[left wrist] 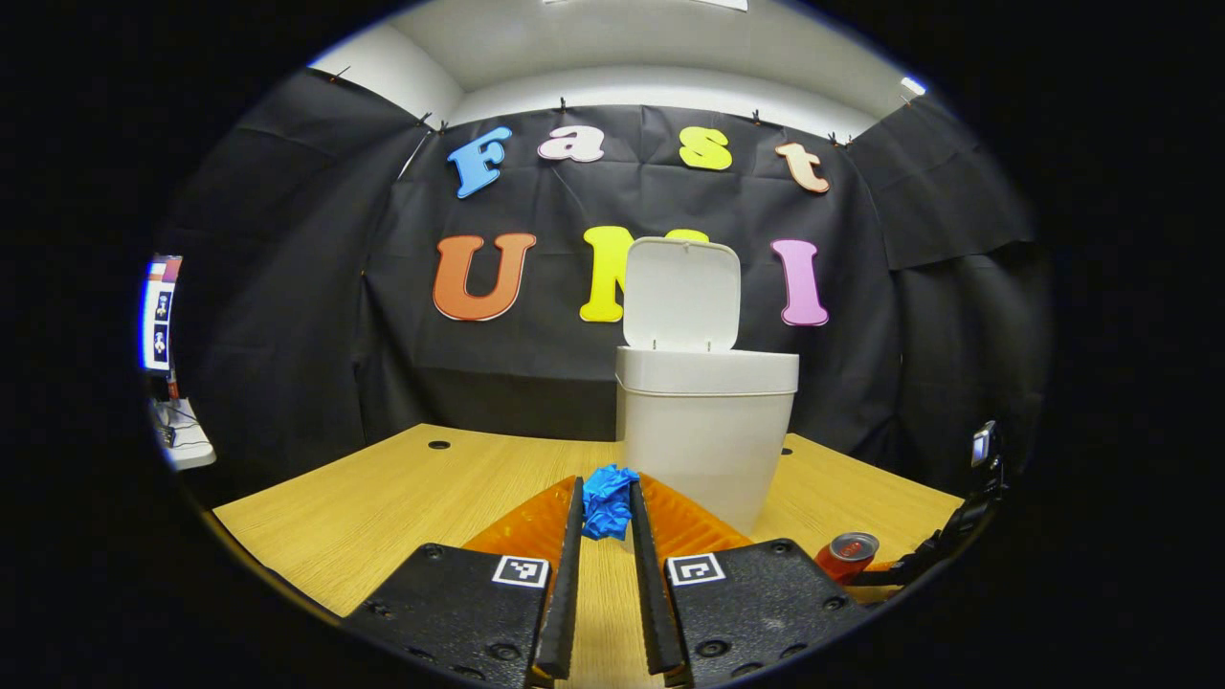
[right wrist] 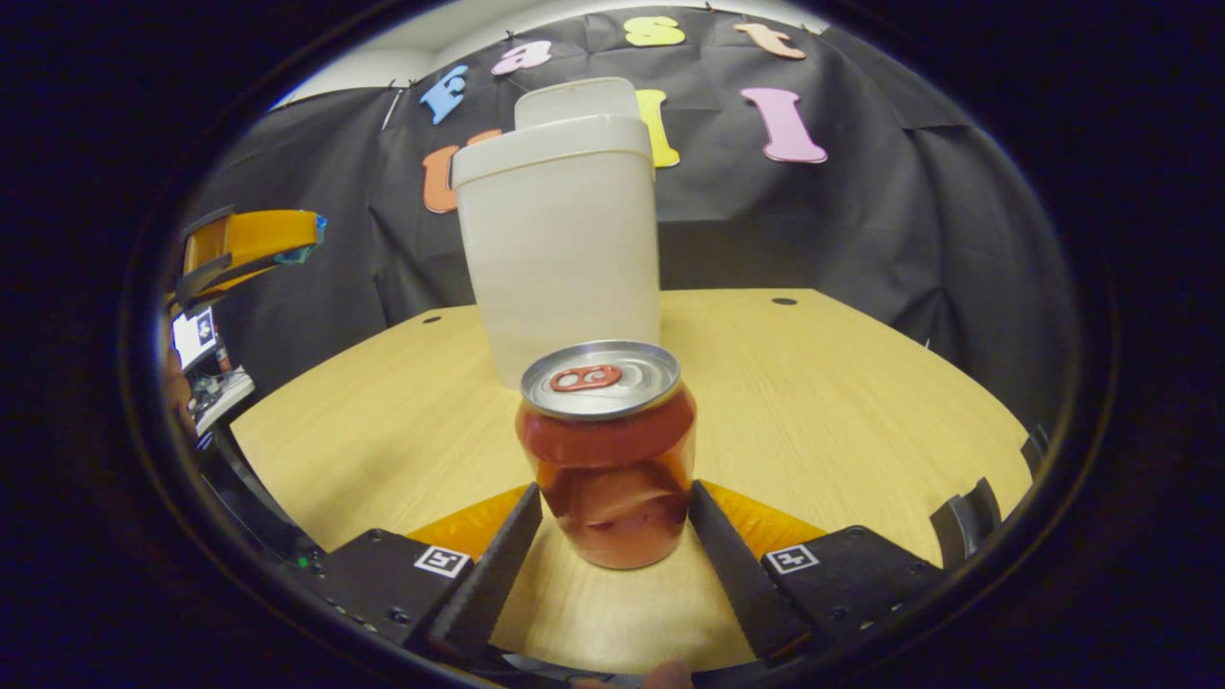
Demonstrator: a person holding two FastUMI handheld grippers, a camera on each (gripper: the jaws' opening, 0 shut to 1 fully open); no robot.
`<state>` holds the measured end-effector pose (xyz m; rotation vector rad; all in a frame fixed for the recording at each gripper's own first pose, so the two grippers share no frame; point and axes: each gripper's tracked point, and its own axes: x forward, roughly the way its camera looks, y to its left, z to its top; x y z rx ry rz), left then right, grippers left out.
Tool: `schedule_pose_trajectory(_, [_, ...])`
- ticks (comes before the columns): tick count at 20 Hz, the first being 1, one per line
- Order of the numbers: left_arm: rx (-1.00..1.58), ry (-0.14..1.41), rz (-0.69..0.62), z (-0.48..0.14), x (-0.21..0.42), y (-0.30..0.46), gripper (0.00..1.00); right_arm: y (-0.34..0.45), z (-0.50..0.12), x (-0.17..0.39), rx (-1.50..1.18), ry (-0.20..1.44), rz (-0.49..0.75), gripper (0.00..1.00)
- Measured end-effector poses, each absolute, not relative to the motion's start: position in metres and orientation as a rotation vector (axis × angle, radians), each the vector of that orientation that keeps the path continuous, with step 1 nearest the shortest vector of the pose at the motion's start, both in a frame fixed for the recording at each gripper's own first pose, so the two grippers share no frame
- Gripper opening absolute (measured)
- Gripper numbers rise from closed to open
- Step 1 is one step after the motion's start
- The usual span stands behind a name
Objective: Press the lid of the desktop garbage bin to open it, pick up the crumpled paper on the desktop and throw it into the bin, then pick up the pop can on the desktop and drop it into the bin, and finally close the garbage bin lid.
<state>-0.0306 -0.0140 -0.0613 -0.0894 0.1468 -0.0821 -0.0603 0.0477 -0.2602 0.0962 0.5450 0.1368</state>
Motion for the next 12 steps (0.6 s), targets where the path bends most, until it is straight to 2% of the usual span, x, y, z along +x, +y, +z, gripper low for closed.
schedule_pose_trajectory(3, [-0.096,0.138,-0.082,-0.057,-0.027,-0.014,0.31,0.045,-0.266,-0.06,0.093,0.568,0.127,0.96])
schedule_pose_trajectory(4, [-0.098,0.132,-0.082,-0.055,-0.026,-0.013,0.31,0.046,-0.267,-0.06,0.1,0.574,0.128,0.93])
schedule_pose_trajectory(6, [-0.105,0.118,-0.085,-0.047,-0.023,-0.014,0.31,0.045,-0.268,-0.059,0.101,0.583,0.121,0.96])
schedule_pose_trajectory(9, [-0.11,0.095,-0.095,-0.037,-0.015,-0.019,0.31,0.044,-0.269,-0.059,0.104,0.591,0.124,0.85])
schedule_pose_trajectory(12, [-0.101,0.083,-0.104,-0.027,-0.005,-0.023,0.31,0.038,-0.25,-0.057,0.103,0.556,0.13,0.83])
